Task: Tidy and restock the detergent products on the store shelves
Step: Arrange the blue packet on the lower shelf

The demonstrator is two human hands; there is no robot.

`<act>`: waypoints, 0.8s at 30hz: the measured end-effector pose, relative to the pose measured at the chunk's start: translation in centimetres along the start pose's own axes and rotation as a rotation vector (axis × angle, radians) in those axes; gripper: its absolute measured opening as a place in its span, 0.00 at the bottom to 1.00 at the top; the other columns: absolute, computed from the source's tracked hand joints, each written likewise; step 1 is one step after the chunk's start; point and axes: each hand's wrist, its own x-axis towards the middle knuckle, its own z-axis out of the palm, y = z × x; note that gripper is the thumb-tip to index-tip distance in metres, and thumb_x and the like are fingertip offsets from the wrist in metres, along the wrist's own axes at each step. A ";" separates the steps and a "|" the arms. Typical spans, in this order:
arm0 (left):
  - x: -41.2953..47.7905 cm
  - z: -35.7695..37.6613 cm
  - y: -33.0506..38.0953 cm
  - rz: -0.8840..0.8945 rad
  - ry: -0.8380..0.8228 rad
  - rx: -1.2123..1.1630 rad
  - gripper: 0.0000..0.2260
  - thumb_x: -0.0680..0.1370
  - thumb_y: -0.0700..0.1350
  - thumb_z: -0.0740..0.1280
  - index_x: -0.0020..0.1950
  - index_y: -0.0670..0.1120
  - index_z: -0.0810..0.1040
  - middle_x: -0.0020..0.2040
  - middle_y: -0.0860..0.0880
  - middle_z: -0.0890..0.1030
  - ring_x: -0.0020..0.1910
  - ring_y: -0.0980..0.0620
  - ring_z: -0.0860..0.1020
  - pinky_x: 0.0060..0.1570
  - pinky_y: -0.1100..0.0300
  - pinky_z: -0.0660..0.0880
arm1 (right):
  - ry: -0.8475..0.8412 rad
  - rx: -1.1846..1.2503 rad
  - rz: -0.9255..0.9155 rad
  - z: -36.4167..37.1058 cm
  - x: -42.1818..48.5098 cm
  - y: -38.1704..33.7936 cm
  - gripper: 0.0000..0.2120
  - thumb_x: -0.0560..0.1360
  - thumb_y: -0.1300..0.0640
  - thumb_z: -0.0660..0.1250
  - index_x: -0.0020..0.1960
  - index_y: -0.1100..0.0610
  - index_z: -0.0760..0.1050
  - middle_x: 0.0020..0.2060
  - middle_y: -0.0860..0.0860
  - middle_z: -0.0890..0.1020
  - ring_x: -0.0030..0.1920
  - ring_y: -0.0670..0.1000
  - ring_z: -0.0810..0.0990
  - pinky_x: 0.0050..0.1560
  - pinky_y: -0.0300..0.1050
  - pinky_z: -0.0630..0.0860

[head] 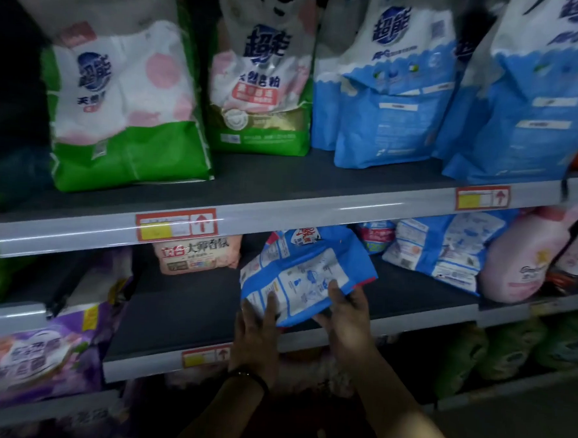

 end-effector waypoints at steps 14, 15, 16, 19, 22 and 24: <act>5.7 5.7 15.6 0.098 -0.208 0.110 0.36 0.80 0.34 0.58 0.84 0.52 0.49 0.80 0.28 0.44 0.79 0.24 0.47 0.78 0.35 0.54 | 0.211 -0.159 -0.032 -13.6 6.0 -6.5 0.09 0.84 0.65 0.63 0.54 0.53 0.78 0.47 0.56 0.81 0.48 0.56 0.82 0.47 0.51 0.80; 5.9 5.9 15.5 0.105 -0.228 0.124 0.36 0.80 0.35 0.59 0.85 0.53 0.49 0.80 0.28 0.43 0.79 0.24 0.46 0.78 0.35 0.54 | 0.204 -0.174 -0.010 -13.9 5.8 -5.8 0.07 0.84 0.63 0.64 0.57 0.54 0.78 0.50 0.56 0.81 0.52 0.56 0.82 0.48 0.52 0.80; 6.2 6.0 15.2 0.127 -0.268 0.125 0.37 0.79 0.34 0.59 0.85 0.53 0.49 0.80 0.28 0.42 0.79 0.24 0.45 0.78 0.34 0.54 | 0.203 -0.201 0.008 -14.1 5.4 -5.2 0.08 0.84 0.62 0.65 0.60 0.55 0.79 0.52 0.55 0.82 0.54 0.57 0.82 0.49 0.52 0.80; 7.6 5.2 13.6 0.193 -0.328 0.001 0.32 0.80 0.36 0.61 0.81 0.58 0.62 0.81 0.33 0.55 0.79 0.28 0.55 0.78 0.40 0.59 | 0.162 -0.260 0.018 -14.1 3.7 -3.0 0.06 0.82 0.64 0.66 0.54 0.55 0.79 0.49 0.56 0.82 0.49 0.57 0.83 0.44 0.50 0.78; 7.6 3.0 11.8 0.185 -0.320 -0.167 0.20 0.81 0.40 0.67 0.73 0.47 0.76 0.72 0.40 0.76 0.71 0.39 0.74 0.72 0.51 0.69 | 0.106 -0.336 0.050 -13.6 1.1 -1.6 0.06 0.73 0.60 0.70 0.48 0.54 0.78 0.39 0.59 0.79 0.38 0.56 0.79 0.40 0.50 0.74; 6.2 1.5 10.8 0.205 -0.254 -0.214 0.16 0.81 0.38 0.66 0.69 0.44 0.79 0.66 0.42 0.81 0.66 0.42 0.78 0.68 0.53 0.73 | 0.074 -0.345 0.119 -13.9 -0.1 -0.6 0.14 0.69 0.61 0.69 0.54 0.58 0.78 0.38 0.60 0.81 0.38 0.57 0.78 0.41 0.51 0.75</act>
